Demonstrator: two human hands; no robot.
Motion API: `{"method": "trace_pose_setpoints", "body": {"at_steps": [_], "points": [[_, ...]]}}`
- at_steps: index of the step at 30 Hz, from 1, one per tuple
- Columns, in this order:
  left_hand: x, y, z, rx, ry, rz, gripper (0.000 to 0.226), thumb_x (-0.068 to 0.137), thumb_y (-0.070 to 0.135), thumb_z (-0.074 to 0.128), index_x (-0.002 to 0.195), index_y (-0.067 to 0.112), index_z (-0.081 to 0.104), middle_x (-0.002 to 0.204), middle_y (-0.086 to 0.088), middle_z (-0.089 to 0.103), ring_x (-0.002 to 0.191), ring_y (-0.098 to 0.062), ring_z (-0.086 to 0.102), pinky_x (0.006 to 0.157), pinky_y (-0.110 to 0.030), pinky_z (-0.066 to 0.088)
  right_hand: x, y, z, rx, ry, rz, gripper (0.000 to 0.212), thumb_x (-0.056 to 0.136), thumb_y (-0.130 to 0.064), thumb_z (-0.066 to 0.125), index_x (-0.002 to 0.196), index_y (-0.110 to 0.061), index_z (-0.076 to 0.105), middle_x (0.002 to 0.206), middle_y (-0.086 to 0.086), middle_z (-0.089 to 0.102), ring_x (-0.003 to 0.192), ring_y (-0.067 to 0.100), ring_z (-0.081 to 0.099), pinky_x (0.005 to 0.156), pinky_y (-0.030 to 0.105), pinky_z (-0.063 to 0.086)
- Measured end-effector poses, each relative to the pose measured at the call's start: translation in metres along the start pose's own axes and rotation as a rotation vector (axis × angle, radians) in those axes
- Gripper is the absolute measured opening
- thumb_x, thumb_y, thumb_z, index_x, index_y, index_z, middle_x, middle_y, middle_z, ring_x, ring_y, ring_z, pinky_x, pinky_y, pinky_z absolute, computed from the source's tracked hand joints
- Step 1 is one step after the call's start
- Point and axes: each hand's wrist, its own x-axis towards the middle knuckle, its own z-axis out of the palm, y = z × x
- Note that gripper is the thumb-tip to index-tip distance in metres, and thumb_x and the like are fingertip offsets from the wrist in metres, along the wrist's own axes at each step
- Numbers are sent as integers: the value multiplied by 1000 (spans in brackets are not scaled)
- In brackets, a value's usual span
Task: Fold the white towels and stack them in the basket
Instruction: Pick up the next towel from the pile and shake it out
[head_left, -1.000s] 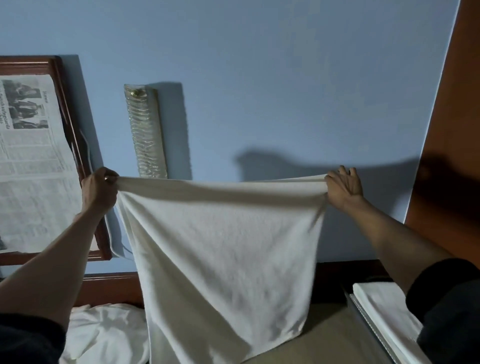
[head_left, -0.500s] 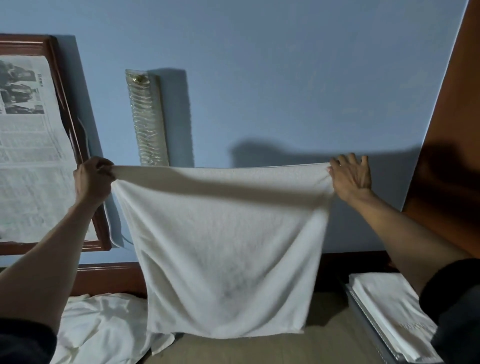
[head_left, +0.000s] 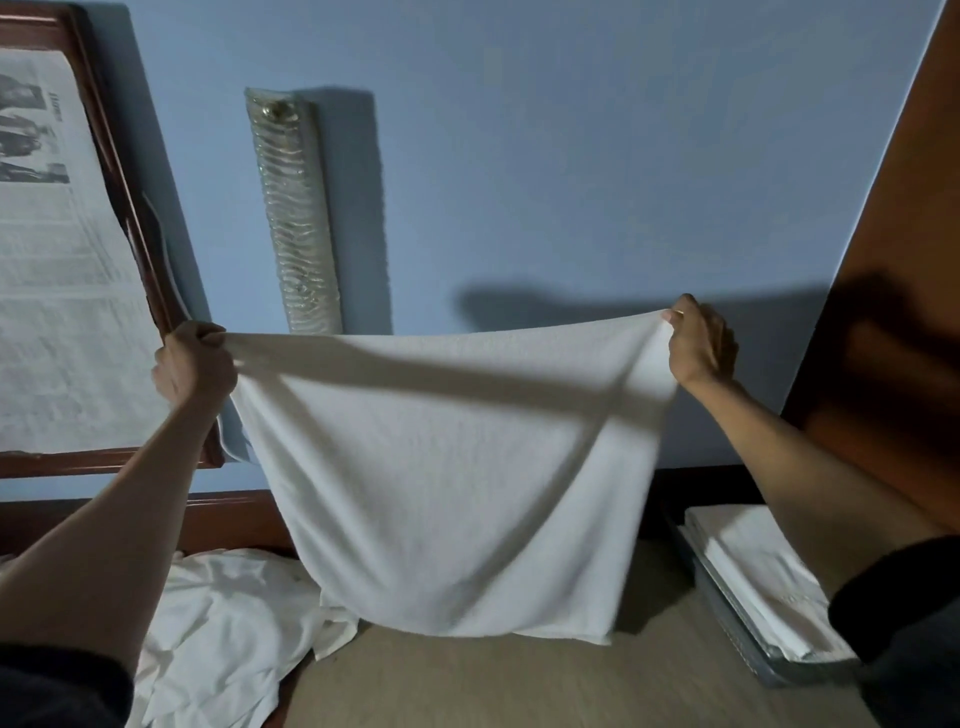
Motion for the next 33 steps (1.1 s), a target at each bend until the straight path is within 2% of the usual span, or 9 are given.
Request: {"method": "trace_pose_setpoints", "body": {"at_steps": [4,8,12,17,20,23,26,28,33], "points": [[-12,9,-10,-13,30,-27,37,91,9,47,112,19,75,114,-22,71,110,-45,59,93,-46,47,-3,3,-14,91,84,22,15,104,-14,49,101,-4,60,110,24,63,100,45,59,70,39,38],[-35,11,-25,-45,27,-60,39,90,10,47,117,20,74,119,-24,69,113,-46,57,96,-46,46,-11,20,-30,-7,112,-2,13,101,-11,49,99,-9,62,108,18,67,108,41,54,86,45,37],[-63,24,-46,-61,72,-34,37,93,7,46,117,15,74,118,-24,69,113,-46,57,94,-47,45,-22,35,-56,5,134,-11,15,101,-13,49,96,-13,63,109,14,68,109,39,51,88,44,32],[-102,51,-77,-59,108,-22,35,96,9,47,116,16,74,117,-24,69,111,-46,58,89,-47,46,-37,67,-97,155,149,32,14,94,-7,53,91,-15,64,103,12,70,106,40,56,89,45,37],[-131,63,-95,-92,125,-31,36,93,10,48,114,19,75,117,-23,70,110,-45,59,89,-48,48,-45,86,-121,304,160,58,14,100,-15,56,95,-5,64,105,20,69,101,42,62,82,44,45],[-160,68,-113,-127,142,-15,37,92,10,45,111,18,75,115,-21,71,109,-44,59,88,-47,47,-54,102,-141,441,172,67,14,98,-9,53,95,0,63,104,23,69,98,40,63,79,43,45],[-186,67,-131,-149,152,14,36,90,7,45,110,13,75,113,-24,71,108,-45,59,86,-46,46,-62,122,-156,458,191,70,14,91,-15,51,85,-26,57,86,2,66,87,31,62,78,49,54],[-201,67,-141,-171,163,38,35,90,3,45,109,6,74,111,-27,70,106,-45,58,86,-45,43,-61,140,-160,356,213,55,21,92,-17,55,83,-35,49,75,-7,60,84,32,61,77,51,54],[-236,73,-163,-214,182,17,38,85,-1,43,106,-1,75,107,-29,71,103,-44,63,82,-42,46,-89,147,-187,330,175,96,12,93,-13,55,89,-23,61,96,3,74,90,35,65,72,37,49]]}}
